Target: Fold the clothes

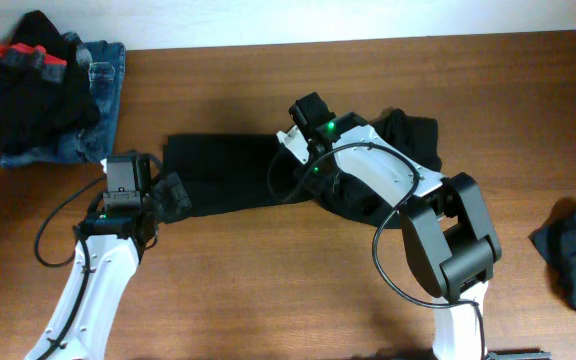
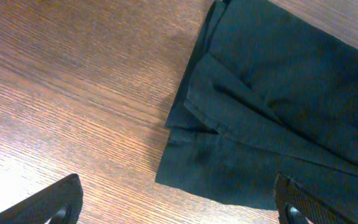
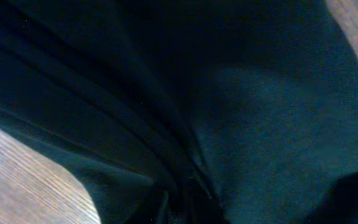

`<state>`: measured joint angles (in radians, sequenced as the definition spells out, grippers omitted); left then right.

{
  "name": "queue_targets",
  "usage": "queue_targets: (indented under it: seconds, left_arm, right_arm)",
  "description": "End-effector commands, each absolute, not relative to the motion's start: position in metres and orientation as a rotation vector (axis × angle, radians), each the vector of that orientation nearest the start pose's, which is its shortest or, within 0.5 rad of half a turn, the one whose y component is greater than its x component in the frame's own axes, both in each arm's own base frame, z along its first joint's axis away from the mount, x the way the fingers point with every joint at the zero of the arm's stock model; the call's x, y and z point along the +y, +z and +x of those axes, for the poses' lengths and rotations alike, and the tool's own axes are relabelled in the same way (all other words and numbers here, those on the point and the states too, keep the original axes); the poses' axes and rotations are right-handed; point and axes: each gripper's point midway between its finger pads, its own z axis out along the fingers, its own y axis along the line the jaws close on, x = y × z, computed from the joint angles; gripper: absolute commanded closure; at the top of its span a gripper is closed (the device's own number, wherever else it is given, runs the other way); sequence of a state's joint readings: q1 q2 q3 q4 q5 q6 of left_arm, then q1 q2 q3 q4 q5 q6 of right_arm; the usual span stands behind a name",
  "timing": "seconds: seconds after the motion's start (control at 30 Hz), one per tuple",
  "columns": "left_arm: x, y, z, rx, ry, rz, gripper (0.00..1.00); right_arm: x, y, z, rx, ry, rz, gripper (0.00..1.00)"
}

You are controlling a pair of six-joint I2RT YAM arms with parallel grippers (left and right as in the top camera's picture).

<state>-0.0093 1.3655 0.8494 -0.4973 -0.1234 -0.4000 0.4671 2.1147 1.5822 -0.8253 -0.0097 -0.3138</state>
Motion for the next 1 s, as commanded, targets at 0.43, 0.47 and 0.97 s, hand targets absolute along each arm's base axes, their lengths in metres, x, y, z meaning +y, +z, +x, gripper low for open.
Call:
queue_targets:
  seconds: [0.43, 0.47, 0.97]
  left_arm:
    - [-0.020, 0.099, 0.345, 2.555, -0.228, -0.310, 0.10]
    - [-0.020, 0.098, 0.345, 2.555, -0.229, -0.310, 0.11]
    - [-0.048, 0.030, 0.368, 2.655, -0.400, -0.144, 0.50]
  right_arm:
    - [0.191, 0.025, 0.399, 2.857, -0.013, -0.819, 0.01]
    - [0.191, 0.026, 0.399, 2.863, -0.011, -0.796, 0.01]
    - [0.150, 0.044, 0.408, 3.026, 0.075, -0.261, 0.58]
